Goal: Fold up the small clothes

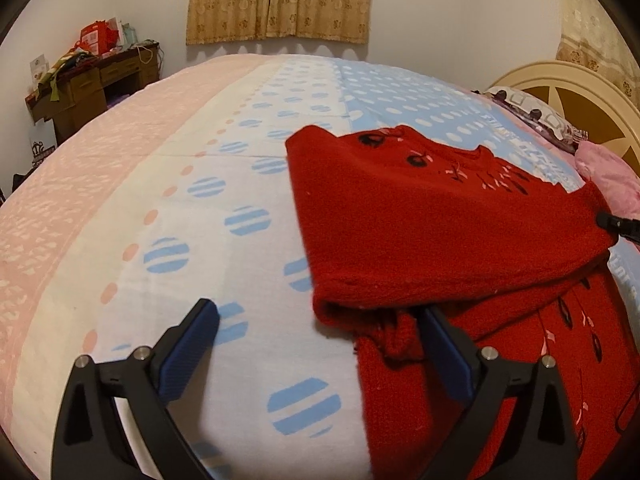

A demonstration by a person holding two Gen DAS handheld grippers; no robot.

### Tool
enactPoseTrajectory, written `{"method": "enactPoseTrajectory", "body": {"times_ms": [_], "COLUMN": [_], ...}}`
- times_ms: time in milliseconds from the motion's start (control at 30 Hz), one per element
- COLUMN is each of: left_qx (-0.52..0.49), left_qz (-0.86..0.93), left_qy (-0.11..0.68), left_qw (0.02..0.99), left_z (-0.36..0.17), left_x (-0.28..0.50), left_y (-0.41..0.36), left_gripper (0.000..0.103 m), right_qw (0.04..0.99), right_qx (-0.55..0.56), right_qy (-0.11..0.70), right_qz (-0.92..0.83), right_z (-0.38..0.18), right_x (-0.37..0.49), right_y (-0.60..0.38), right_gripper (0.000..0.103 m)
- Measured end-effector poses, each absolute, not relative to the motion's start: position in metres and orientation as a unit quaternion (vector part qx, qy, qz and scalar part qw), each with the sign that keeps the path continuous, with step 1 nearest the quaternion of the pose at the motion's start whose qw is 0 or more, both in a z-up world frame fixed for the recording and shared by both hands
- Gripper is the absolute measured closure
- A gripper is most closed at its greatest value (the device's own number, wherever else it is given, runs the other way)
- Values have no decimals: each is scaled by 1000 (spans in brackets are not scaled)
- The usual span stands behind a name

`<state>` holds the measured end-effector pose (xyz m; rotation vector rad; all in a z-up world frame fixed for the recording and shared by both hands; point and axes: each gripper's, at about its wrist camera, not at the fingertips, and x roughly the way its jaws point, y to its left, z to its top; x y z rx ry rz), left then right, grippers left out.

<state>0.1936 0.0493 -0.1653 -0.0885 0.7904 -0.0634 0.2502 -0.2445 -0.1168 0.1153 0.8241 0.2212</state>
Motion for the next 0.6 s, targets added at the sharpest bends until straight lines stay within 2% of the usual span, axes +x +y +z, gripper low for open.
{"method": "enactPoseTrajectory", "body": {"times_ms": [233,600], "left_qx": [-86,-58], "left_qz": [-11,8], "left_qy": [387,388], "left_qw": [918,920], "left_z": [-164,-168], "left_x": [205,202], "left_y": [65,59], "left_gripper": [2,0], "right_qw": [912,893], "right_qx": [56,77], "right_qy": [392,435], "right_qz": [109,84], "right_z": [-112,-146], "right_x": [250,261], "right_y": [-244,-268], "right_gripper": [95,95]}}
